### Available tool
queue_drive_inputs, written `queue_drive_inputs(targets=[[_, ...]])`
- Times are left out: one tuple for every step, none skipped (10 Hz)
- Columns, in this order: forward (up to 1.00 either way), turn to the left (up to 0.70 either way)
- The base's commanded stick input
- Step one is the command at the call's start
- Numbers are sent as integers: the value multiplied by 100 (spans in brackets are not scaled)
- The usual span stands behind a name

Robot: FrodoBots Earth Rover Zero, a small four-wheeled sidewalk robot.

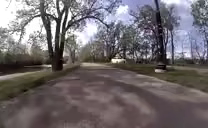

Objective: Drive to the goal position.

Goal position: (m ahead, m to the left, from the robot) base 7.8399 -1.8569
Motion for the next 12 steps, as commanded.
queue_drive_inputs(targets=[[100,0],[100,0],[100,0],[100,0],[100,0],[100,0],[100,0],[100,0],[100,0],[100,0],[100,0],[100,1]])
